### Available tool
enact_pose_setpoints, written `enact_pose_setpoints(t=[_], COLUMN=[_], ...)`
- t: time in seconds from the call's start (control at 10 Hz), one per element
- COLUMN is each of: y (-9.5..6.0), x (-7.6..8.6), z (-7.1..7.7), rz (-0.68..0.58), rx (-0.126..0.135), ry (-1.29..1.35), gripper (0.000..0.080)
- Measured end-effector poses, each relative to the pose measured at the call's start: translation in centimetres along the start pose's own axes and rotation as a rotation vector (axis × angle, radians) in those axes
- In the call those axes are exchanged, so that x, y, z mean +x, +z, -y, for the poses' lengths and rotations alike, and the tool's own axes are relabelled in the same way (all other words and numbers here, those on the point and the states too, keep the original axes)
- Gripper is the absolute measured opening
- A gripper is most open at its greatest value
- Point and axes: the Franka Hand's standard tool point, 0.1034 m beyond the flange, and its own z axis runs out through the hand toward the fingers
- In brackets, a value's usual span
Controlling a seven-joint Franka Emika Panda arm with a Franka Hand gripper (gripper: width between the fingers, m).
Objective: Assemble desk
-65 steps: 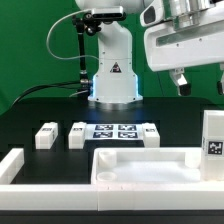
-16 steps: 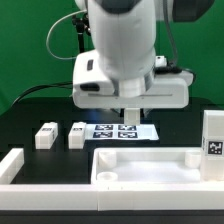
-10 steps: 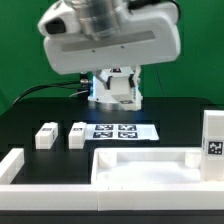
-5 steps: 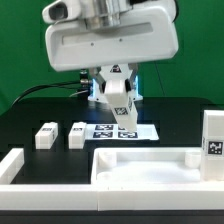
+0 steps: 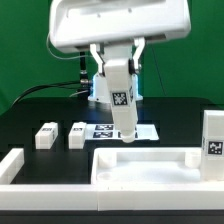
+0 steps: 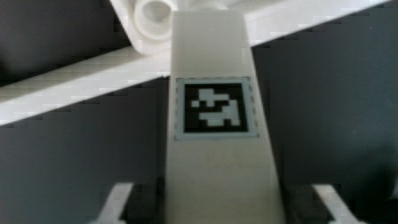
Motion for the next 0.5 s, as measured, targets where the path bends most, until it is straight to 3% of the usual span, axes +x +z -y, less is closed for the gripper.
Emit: enact_pose_setpoints(t=[0.1,0.2,0.3,0.5], y=[-0.1,0.4,1.4,1.6], x=[0.5,-0.2,-1.9,-1.7], z=[-0.1,-0.2,-0.1,-1.2], rz=[-0.102,-0.146,-0.074,-0.078], rx=[-0.006,-0.015,-0.021,-0.042], ry=[-0.01,-0.02,-0.029,-0.058], gripper=[0.0288,0.0288,0.0288,0.0288])
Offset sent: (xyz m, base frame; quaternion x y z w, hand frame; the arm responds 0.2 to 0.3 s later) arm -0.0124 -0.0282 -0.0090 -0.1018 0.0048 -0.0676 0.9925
